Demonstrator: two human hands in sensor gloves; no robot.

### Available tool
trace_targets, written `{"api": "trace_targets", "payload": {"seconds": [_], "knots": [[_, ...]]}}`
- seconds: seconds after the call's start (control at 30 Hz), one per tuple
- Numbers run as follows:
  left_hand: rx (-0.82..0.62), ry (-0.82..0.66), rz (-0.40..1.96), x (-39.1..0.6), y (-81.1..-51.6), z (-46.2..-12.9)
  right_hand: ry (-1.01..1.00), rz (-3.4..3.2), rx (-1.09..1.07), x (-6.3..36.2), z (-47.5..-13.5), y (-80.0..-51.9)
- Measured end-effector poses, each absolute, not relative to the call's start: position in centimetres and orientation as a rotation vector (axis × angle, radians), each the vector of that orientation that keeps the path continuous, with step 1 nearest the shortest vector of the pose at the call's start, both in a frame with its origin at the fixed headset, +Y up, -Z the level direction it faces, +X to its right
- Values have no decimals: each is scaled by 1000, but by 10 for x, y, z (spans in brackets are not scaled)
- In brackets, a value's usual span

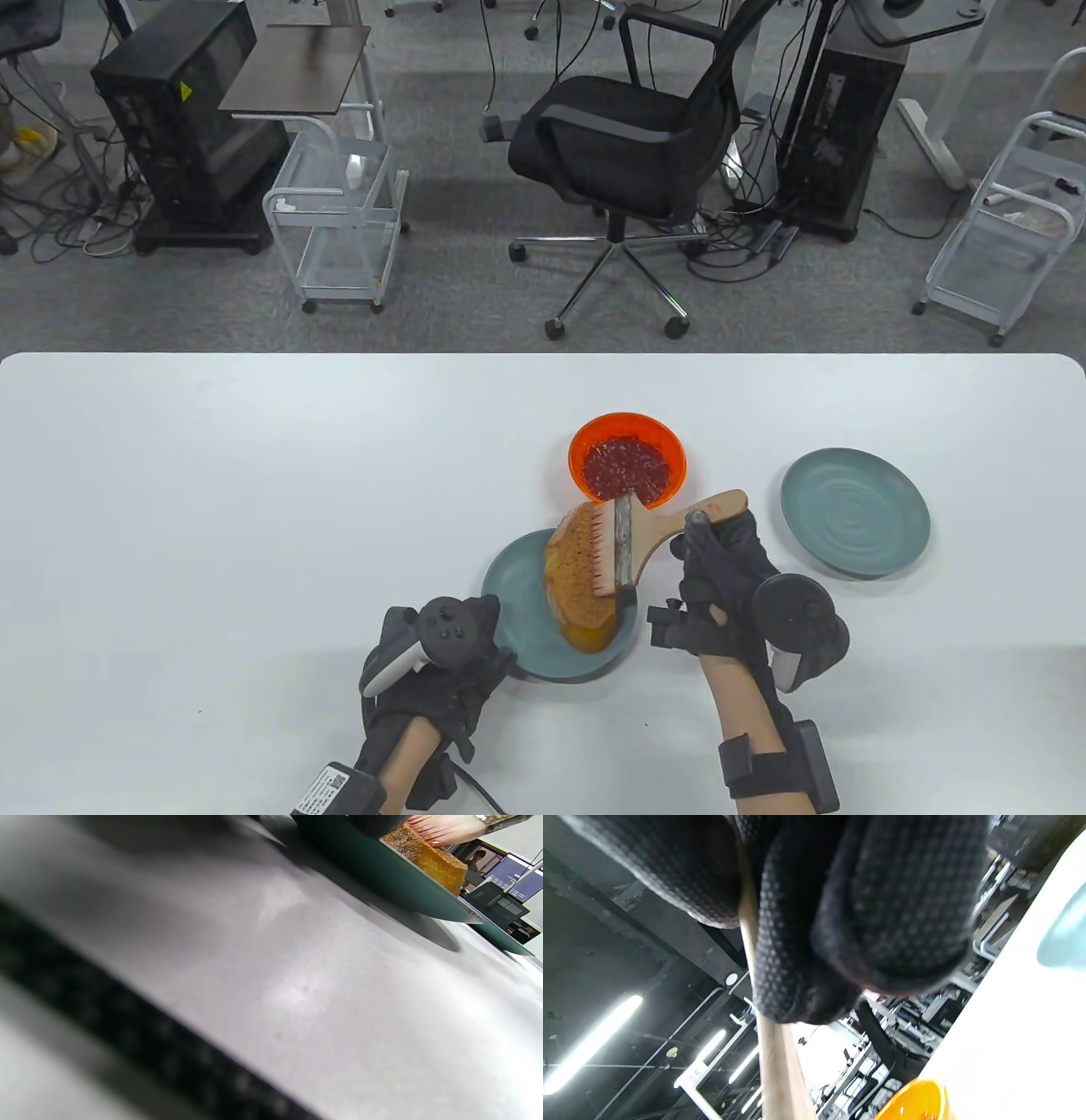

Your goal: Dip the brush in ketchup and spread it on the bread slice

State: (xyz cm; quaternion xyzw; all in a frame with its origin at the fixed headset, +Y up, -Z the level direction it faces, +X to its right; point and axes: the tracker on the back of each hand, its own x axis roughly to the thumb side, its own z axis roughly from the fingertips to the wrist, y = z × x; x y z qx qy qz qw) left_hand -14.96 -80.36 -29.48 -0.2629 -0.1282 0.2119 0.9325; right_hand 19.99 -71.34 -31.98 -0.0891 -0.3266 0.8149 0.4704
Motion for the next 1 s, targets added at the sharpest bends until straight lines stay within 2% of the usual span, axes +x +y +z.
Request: {"api": "trace_targets", "payload": {"seconds": [0.1,0.27,0.37,0.67,0.9,1.0], "knots": [[-538,-262,434,-150,-804,-295,-755,1910,-243,200,-319,-717],[-538,-262,434,-150,-804,-295,-592,1858,-205,175,-325,-730],[-538,-262,434,-150,-804,-295,-610,1943,-176,169,-326,-728],[-538,-262,434,-150,-804,-295,-788,1965,-215,207,-316,-713],[-538,-262,434,-150,-804,-295,-612,1859,-195,179,-323,-729],[-538,-262,434,-150,-804,-295,-629,1922,-169,174,-325,-727]]}}
